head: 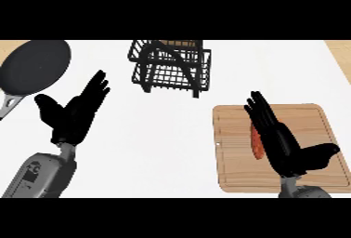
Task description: Pick the croissant from the cutting board and place it in the tiered basket
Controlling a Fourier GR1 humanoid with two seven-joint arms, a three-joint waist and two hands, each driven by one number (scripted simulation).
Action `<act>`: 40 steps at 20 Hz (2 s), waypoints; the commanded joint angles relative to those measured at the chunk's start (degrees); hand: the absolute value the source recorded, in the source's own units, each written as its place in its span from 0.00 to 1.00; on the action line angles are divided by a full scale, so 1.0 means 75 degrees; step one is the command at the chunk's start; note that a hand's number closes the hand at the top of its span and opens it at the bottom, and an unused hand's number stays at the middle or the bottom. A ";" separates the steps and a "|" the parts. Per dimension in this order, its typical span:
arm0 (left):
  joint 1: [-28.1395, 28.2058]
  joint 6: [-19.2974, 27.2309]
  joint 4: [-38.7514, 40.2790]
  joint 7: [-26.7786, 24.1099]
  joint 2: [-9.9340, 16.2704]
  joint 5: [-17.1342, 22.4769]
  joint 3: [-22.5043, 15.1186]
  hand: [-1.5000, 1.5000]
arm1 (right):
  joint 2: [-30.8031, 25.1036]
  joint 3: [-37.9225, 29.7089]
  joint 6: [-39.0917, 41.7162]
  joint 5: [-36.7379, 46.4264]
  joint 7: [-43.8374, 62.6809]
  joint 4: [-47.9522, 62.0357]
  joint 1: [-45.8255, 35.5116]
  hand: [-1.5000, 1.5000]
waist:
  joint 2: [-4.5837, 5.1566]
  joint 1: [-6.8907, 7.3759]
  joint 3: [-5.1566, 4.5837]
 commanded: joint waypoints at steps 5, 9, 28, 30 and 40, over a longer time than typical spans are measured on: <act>0.1265 0.0819 0.0610 -0.0305 0.0357 -0.0808 0.0144 0.50 | -0.2062 -0.2274 -0.1656 0.1893 -0.0634 -0.0498 -0.0322 1.00 | -0.0421 0.0003 -0.0451; 0.1860 0.1177 0.0680 -0.0401 0.0083 -0.0741 0.0213 0.50 | -0.1544 -0.4281 -0.4264 0.2092 -0.0013 0.0326 0.0467 0.00 | -0.0433 -0.0451 -0.0417; 0.2519 0.1296 0.0491 -0.1357 -0.0476 -0.1431 -0.0424 0.50 | -0.2331 -0.1802 -0.2506 0.6133 0.4955 -0.4127 0.4567 0.00 | -0.0206 0.0434 -0.0485; 0.2388 0.1500 0.0370 -0.1128 -0.0601 -0.1648 -0.0625 0.50 | -0.2763 -0.1916 -0.1946 0.6659 0.5888 -0.4174 0.4508 0.00 | -0.0197 0.0469 -0.0471; 0.2110 0.1166 0.0759 -0.1211 -0.0539 -0.1494 -0.0307 0.50 | -0.1989 0.0096 0.0232 0.9740 0.9623 -0.3877 0.1556 0.00 | -0.0262 0.0505 -0.0418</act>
